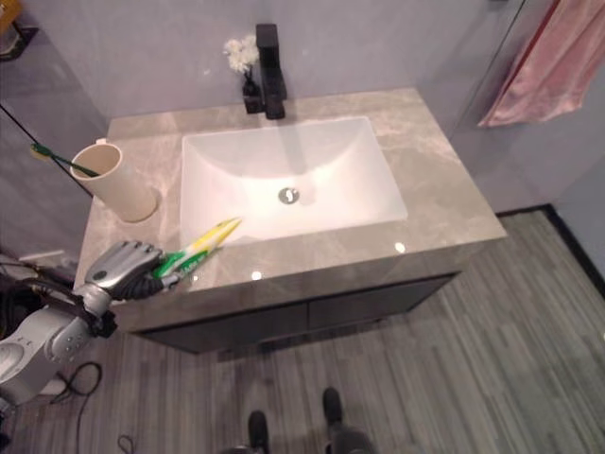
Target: Put brush and paste in cup on sink, flatten towel.
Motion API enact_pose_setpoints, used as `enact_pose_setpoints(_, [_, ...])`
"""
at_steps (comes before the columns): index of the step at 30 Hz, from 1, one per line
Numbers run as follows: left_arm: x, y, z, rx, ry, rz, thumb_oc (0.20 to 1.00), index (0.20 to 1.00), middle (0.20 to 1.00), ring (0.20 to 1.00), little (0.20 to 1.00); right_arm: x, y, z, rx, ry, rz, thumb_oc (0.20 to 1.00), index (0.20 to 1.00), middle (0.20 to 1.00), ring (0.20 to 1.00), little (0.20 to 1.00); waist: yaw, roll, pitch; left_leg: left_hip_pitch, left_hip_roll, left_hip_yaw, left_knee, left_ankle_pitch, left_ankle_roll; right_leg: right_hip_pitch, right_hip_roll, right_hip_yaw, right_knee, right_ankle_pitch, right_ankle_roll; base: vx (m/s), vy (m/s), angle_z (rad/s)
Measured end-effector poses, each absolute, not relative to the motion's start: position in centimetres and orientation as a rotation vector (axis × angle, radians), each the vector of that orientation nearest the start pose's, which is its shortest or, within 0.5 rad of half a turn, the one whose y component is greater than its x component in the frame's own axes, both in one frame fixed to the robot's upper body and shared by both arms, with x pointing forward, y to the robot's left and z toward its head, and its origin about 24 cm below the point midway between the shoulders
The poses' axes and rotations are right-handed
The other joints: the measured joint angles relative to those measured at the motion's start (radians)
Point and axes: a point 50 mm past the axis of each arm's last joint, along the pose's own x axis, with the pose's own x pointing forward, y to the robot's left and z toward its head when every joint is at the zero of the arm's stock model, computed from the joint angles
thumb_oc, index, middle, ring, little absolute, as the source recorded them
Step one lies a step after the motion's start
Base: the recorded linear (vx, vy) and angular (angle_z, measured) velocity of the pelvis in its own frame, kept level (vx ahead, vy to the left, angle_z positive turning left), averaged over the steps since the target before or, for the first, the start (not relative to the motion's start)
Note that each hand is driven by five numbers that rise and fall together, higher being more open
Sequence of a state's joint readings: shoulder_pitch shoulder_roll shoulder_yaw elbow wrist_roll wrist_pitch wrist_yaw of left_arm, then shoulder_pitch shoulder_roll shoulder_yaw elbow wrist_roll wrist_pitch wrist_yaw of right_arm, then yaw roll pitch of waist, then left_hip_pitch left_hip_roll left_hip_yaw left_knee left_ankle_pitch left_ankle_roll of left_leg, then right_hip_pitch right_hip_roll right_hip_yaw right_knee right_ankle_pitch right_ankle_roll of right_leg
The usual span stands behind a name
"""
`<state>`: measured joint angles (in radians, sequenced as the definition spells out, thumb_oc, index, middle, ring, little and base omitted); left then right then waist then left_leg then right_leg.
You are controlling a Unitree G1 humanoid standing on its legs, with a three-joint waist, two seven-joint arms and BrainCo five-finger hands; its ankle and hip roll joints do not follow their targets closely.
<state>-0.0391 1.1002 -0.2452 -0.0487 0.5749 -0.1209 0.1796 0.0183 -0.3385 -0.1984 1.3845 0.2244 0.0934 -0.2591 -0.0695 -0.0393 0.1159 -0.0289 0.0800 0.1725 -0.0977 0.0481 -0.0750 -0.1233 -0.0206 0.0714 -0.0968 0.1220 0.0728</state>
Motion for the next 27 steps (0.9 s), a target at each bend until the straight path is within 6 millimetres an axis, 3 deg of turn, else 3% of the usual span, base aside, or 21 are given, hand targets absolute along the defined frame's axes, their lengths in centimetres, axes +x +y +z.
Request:
enact_pose_setpoints(4, [25.7,26.2,13.3,1.662,-0.302,-0.202,0.200,0.200,0.200,0.200,0.200,2.1,-33.0,-13.7,0.004,1.348,-0.968,1.000,1.000,1.000,1.000,1.000,-0.014,-0.023,-0.030,0.011,0.001,0.001,0.000,-0.003,0.002,0.009,0.000,-0.001,0.000,-0.006,0.002,0.00,-0.001,-0.05])
enact_pose_setpoints(8, [26.7,25.6,15.1,1.668,-0.384,-0.152,0.200,0.200,0.200,0.200,0.200,3.0,-36.6,-11.6,0.074,1.214,-1.153,1.000,1.000,1.000,1.000,1.000,-0.032,-0.042,-0.045,0.023,0.001,0.004,0.000,-0.005,0.003,0.019,0.000,0.001,0.000,-0.003,0.007,0.01,0.018,-0.01])
enact_pose_setpoints(11, [27.3,25.2,16.7,1.667,-0.453,-0.084,0.200,0.200,0.200,0.200,0.200,6.2,-39.8,-8.6,0.124,0.934,-1.277,1.000,1.000,1.000,1.000,1.000,-0.047,-0.036,-0.049,0.033,-0.001,0.004,0.001,-0.008,0.005,0.030,-0.002,0.000,0.001,-0.004,0.007,-0.01,0.016,0.00])
enact_pose_setpoints(12, [27.3,25.3,17.6,1.659,-0.491,-0.029,0.200,0.200,0.200,0.200,0.200,9.7,-40.5,-5.9,0.071,0.717,-1.239,1.000,1.000,1.000,1.000,1.000,-0.061,-0.030,-0.048,0.038,-0.001,0.007,0.000,-0.008,0.005,0.034,-0.002,0.002,0.000,-0.003,0.007,0.02,0.036,-0.03])
enact_pose_setpoints(14, [27.2,25.3,18.6,1.666,-0.536,0.023,0.200,0.200,0.200,0.200,0.200,13.2,-40.9,-1.9,0.000,0.477,-1.192,1.000,1.000,1.000,1.000,1.000,-0.078,-0.016,-0.051,0.051,-0.001,0.007,0.000,-0.012,0.006,0.047,-0.002,0.001,0.000,-0.005,0.006,0.03,0.042,-0.02])
enact_pose_setpoints(15, [27.0,25.2,20.0,1.684,-0.592,0.076,0.200,0.200,0.200,0.200,0.200,15.8,-40.3,3.1,-0.094,0.226,-1.127,1.000,1.000,1.000,1.000,1.000,-0.086,0.003,-0.051,0.062,-0.002,0.008,0.000,-0.016,0.004,0.057,-0.002,0.003,0.001,-0.007,0.006,0.02,0.043,-0.01])
enact_pose_setpoints(16, [26.8,25.2,21.0,1.696,-0.639,0.121,0.200,0.200,0.200,0.200,0.200,16.9,-39.5,6.2,-0.160,0.062,-1.092,1.000,1.000,1.000,1.000,1.000,-0.092,0.015,-0.058,0.063,-0.001,0.008,-0.001,-0.017,0.004,0.058,-0.002,0.004,0.000,-0.009,0.006,0.01,0.034,-0.01])
enact_pose_setpoints(17, [26.7,25.0,22.1,1.690,-0.696,0.166,0.200,0.200,0.200,0.200,0.200,18.0,-39.0,8.6,-0.214,-0.075,-1.068,1.000,1.000,1.000,1.000,1.000,-0.091,0.022,-0.067,0.063,-0.001,0.007,0.000,-0.018,0.004,0.060,-0.001,0.003,0.000,-0.009,0.007,0.00,0.000,0.00])
enact_pose_setpoints(20, [26.6,24.0,26.0,1.668,-0.875,0.279,0.200,0.200,0.200,0.200,0.200,20.8,-37.7,12.6,-0.236,-0.274,-0.979,1.000,1.000,1.000,1.000,1.000,-0.083,0.019,-0.076,0.079,-0.001,0.008,0.000,-0.020,0.005,0.074,-0.001,0.003,0.000,-0.011,0.006,-0.02,0.004,0.00])
enact_pose_setpoints(23, [26.4,23.4,28.2,1.660,-0.984,0.334,0.200,0.200,0.200,0.200,0.200,23.3,-35.2,12.9,-0.086,-0.316,-0.762,1.000,1.000,1.000,1.000,1.000,-0.082,0.012,-0.091,0.077,0.000,0.009,0.000,-0.020,0.005,0.073,-0.001,0.004,0.000,-0.012,0.006,0.00,0.000,0.00])
enact_pose_setpoints(25, [26.3,23.1,29.5,1.631,-1.038,0.341,0.200,0.200,0.200,0.200,0.200,25.2,-32.4,11.6,0.090,-0.250,-0.497,1.000,1.000,1.000,1.000,1.000,-0.068,0.004,-0.097,0.079,0.000,0.006,0.000,-0.023,0.001,0.076,0.000,0.000,0.000,-0.014,0.003,-0.01,-0.003,0.02])
enact_pose_setpoints(27, [26.2,23.0,30.0,1.646,-1.052,0.336,0.200,0.200,0.200,0.200,0.200,26.4,-30.6,11.2,0.099,-0.198,-0.355,1.000,1.000,1.000,1.000,1.000,-0.062,0.003,-0.098,0.078,0.000,0.007,0.001,-0.022,0.003,0.074,-0.001,0.002,0.000,-0.013,0.004,0.00,0.000,0.00])
